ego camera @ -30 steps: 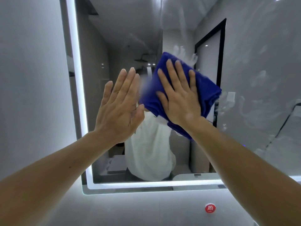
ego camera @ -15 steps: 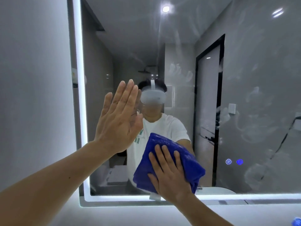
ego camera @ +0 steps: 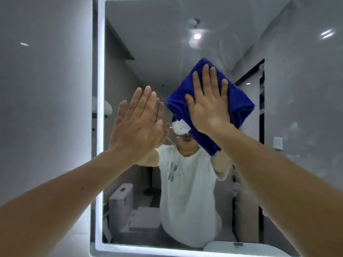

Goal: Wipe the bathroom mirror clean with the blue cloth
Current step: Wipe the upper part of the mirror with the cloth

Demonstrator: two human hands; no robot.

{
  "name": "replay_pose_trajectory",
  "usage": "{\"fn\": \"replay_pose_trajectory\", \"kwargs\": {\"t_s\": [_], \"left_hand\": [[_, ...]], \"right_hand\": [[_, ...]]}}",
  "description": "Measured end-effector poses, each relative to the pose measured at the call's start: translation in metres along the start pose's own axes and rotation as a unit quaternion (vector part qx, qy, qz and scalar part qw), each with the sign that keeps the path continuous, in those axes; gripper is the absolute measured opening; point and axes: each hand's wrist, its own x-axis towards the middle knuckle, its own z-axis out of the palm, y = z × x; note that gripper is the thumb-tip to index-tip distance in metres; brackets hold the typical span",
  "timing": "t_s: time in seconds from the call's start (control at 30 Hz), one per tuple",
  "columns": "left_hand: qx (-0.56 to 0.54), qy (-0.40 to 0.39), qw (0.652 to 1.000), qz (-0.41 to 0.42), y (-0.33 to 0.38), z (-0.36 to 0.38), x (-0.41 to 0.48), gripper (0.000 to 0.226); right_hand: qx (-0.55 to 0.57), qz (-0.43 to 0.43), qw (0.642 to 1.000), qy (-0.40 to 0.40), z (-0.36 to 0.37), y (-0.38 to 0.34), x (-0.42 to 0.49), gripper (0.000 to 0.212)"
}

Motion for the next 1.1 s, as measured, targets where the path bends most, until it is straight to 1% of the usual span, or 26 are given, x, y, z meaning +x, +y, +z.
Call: {"fn": "replay_pose_trajectory", "kwargs": {"t_s": [0.1, 0.2, 0.3, 0.43, 0.53, 0.63, 0.73, 0.77, 0.83, 0.97, 1.03, 1.1], "left_hand": [[-0.055, 0.042, 0.998, 0.0, 0.006, -0.022, 0.007, 0.077], [0.014, 0.033, 0.999, 0.013, -0.008, -0.037, 0.018, 0.069], [0.027, 0.044, 0.998, 0.024, -0.021, -0.044, 0.031, 0.068], [0.006, 0.053, 0.998, 0.031, -0.025, -0.044, 0.042, 0.067], [0.003, 0.041, 0.999, 0.027, -0.03, -0.043, 0.039, 0.067], [-0.004, 0.031, 0.999, 0.035, -0.033, -0.044, 0.034, 0.067], [-0.008, 0.032, 0.998, 0.046, -0.038, -0.046, 0.036, 0.067], [-0.009, 0.036, 0.998, 0.05, -0.04, -0.047, 0.038, 0.067], [-0.007, 0.043, 0.998, 0.055, -0.043, -0.047, 0.044, 0.067], [0.008, 0.055, 0.997, 0.053, -0.051, -0.045, 0.058, 0.069], [0.01, 0.06, 0.997, 0.056, -0.055, -0.044, 0.065, 0.069], [0.003, 0.065, 0.996, 0.067, -0.057, -0.045, 0.071, 0.069]], "right_hand": [[0.014, 0.033, 0.999, 0.006, -0.012, 0.0, 0.049, 0.065], [0.012, 0.071, 0.997, 0.009, -0.016, -0.013, 0.073, 0.07], [0.013, 0.08, 0.996, 0.021, -0.014, -0.027, 0.064, 0.073], [0.046, -0.004, 0.998, 0.03, 0.001, -0.055, -0.003, 0.072], [0.052, -0.068, 0.996, -0.003, 0.017, -0.069, -0.074, 0.07], [0.032, -0.128, 0.991, -0.035, 0.028, -0.055, -0.129, 0.066], [0.003, -0.211, 0.976, -0.052, 0.028, -0.027, -0.133, 0.063], [-0.005, -0.217, 0.975, -0.047, 0.025, -0.02, -0.121, 0.062], [-0.017, -0.17, 0.985, -0.019, 0.018, -0.01, -0.082, 0.061], [-0.019, -0.027, 0.999, 0.022, 0.001, -0.003, 0.027, 0.068], [-0.014, 0.005, 0.999, 0.029, -0.009, 0.0, 0.078, 0.072], [-0.008, 0.016, 1.0, 0.025, -0.019, 0.002, 0.117, 0.076]]}}
